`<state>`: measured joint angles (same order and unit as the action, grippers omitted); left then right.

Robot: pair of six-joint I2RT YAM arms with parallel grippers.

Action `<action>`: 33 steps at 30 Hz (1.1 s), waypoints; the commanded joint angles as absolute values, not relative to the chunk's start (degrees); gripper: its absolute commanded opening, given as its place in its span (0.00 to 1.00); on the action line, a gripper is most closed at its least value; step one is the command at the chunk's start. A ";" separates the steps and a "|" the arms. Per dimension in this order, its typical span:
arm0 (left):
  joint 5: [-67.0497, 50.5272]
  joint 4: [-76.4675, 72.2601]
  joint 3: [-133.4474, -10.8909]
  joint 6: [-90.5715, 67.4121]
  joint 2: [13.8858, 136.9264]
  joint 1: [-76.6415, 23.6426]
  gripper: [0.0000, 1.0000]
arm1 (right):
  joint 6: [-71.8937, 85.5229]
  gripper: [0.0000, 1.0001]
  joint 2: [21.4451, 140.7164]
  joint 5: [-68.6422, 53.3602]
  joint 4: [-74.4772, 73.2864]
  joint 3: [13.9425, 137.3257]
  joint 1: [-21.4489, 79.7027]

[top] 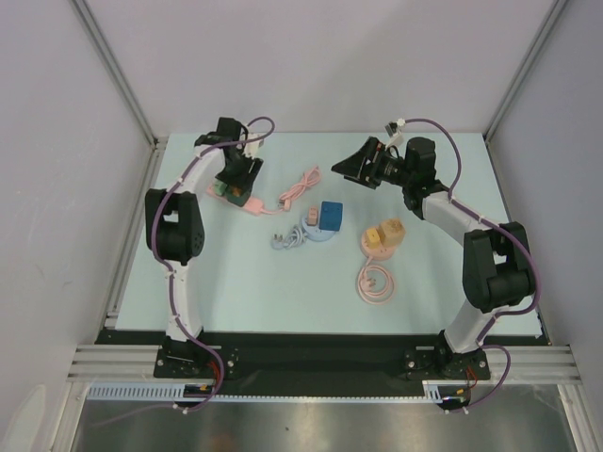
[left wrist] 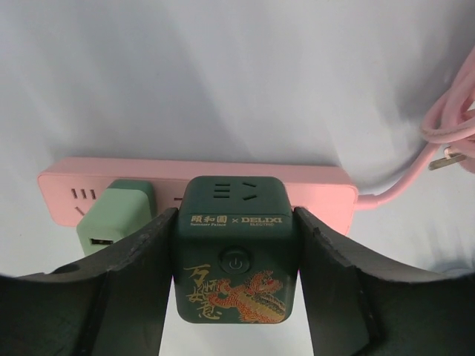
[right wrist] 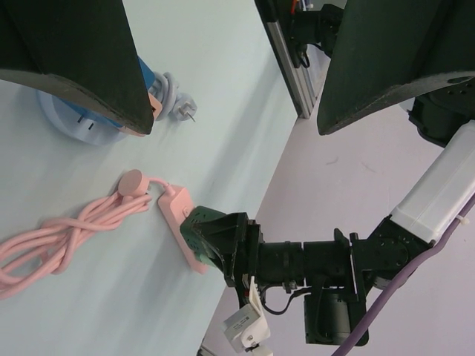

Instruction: Insert the plug

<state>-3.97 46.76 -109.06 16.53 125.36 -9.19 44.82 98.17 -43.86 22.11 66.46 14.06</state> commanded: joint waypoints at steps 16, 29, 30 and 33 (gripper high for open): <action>-0.09 55.98 -117.77 18.55 126.65 -8.09 0.72 | 42.71 1.00 96.86 -42.98 22.59 68.73 14.24; 2.55 57.74 -117.42 17.58 121.64 -7.47 0.73 | 42.01 1.00 95.71 -42.63 21.45 68.82 14.24; 2.46 57.74 -117.42 17.67 121.47 -7.47 0.73 | 42.01 1.00 95.63 -42.63 21.53 68.82 14.15; 2.90 58.01 -117.16 17.67 121.29 -7.47 0.73 | 42.01 1.00 95.45 -42.63 21.53 68.73 14.15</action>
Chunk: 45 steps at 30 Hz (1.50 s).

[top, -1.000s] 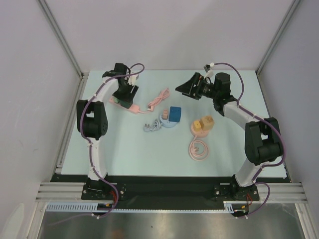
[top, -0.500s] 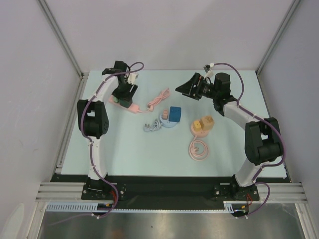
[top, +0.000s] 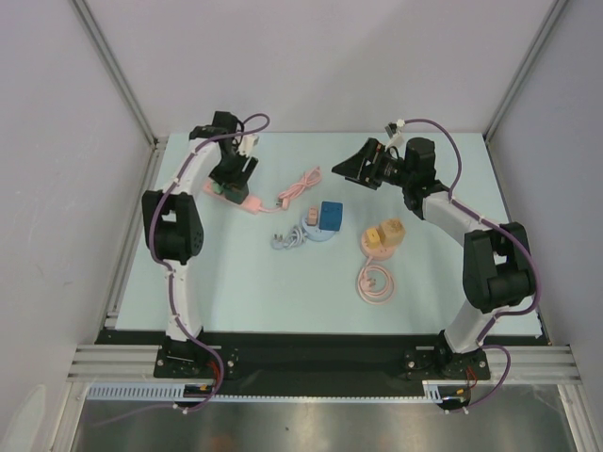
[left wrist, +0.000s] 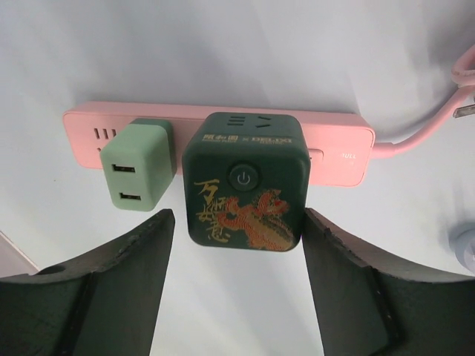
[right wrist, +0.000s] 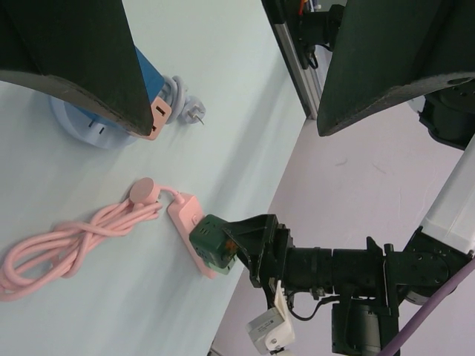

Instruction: Insert the plug

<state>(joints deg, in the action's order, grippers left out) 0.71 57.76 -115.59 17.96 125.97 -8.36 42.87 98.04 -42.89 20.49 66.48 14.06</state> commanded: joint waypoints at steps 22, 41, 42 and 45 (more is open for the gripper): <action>5.37 58.80 -118.04 15.20 118.74 -7.56 0.68 | 41.66 1.00 94.75 -42.36 21.09 68.73 13.98; 2.99 54.24 -114.71 11.78 118.04 -7.47 0.05 | 41.31 1.00 94.48 -42.27 20.74 68.64 13.89; 2.38 53.71 -113.04 11.60 118.39 -7.38 0.01 | 41.22 1.00 94.40 -42.28 20.74 68.64 13.80; 1.94 50.46 -108.56 10.64 118.39 -6.51 0.00 | 41.05 1.00 94.13 -42.28 20.48 68.64 13.62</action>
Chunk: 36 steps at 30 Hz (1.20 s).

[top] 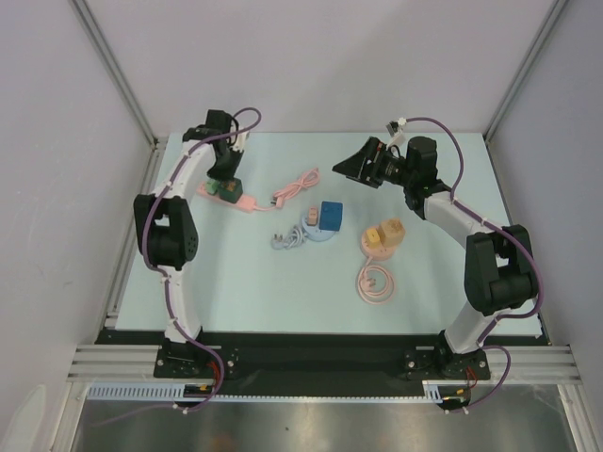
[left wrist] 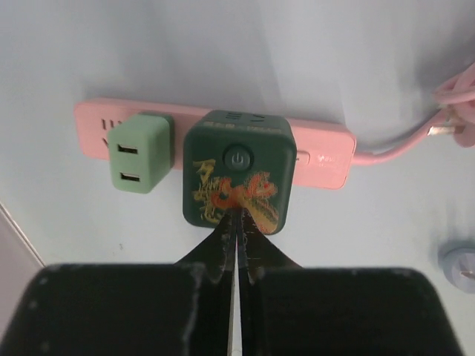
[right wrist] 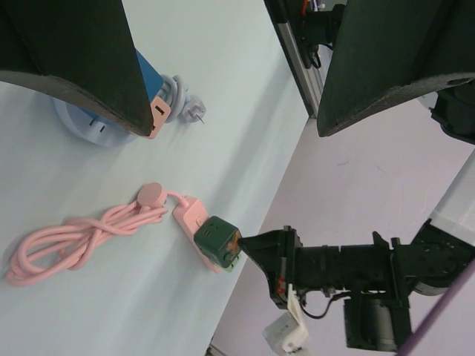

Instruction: Insert the plug

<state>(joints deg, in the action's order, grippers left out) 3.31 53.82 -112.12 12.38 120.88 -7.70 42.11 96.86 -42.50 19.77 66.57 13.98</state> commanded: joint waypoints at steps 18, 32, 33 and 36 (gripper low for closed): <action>2.35 45.96 -108.97 9.23 112.24 -5.36 0.38 | 36.65 1.00 89.92 -38.59 7.32 72.77 14.06; -13.70 29.20 -84.77 -4.29 77.81 -25.02 1.00 | 26.19 1.00 68.32 -23.15 -27.58 72.42 18.01; -14.41 27.87 -82.55 -4.83 75.70 -26.27 1.00 | 26.45 1.00 66.73 -21.55 -30.21 72.68 18.28; -14.06 23.83 -73.41 -5.62 66.47 -30.75 1.00 | 27.51 1.00 60.84 -17.41 -32.95 72.78 18.46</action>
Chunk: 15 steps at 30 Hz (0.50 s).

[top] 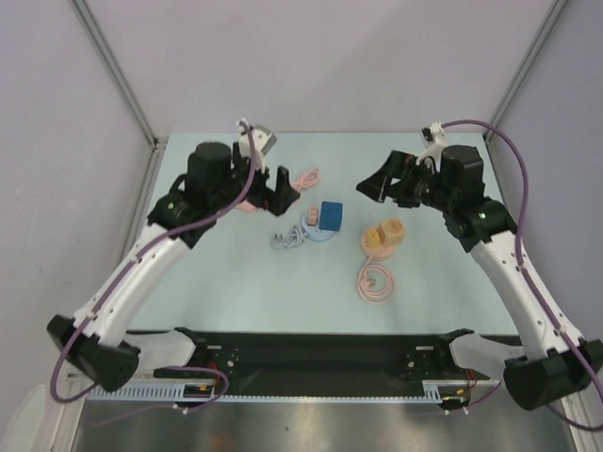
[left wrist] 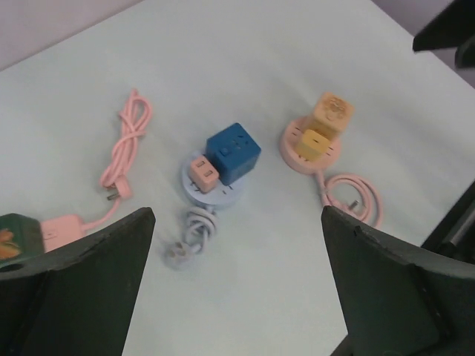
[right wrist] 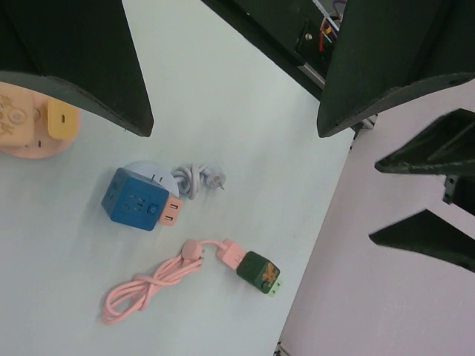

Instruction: Insert the plug

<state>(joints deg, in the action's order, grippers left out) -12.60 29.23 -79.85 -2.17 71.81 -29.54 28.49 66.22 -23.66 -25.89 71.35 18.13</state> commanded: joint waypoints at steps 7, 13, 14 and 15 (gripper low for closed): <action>-12.83 23.64 -59.43 -6.15 49.24 -31.64 1.00 | 25.75 1.00 51.16 -14.94 -34.01 68.12 18.46; -12.39 21.71 -54.49 -7.38 38.34 -31.64 1.00 | 26.98 1.00 47.38 -14.94 -31.91 63.64 18.37; -12.31 21.71 -54.41 -7.47 37.89 -31.64 1.00 | 26.98 1.00 47.29 -14.77 -31.56 63.28 18.37; -12.13 21.62 -54.58 -7.47 37.53 -31.55 1.00 | 26.98 1.00 47.37 -14.77 -31.29 63.02 18.28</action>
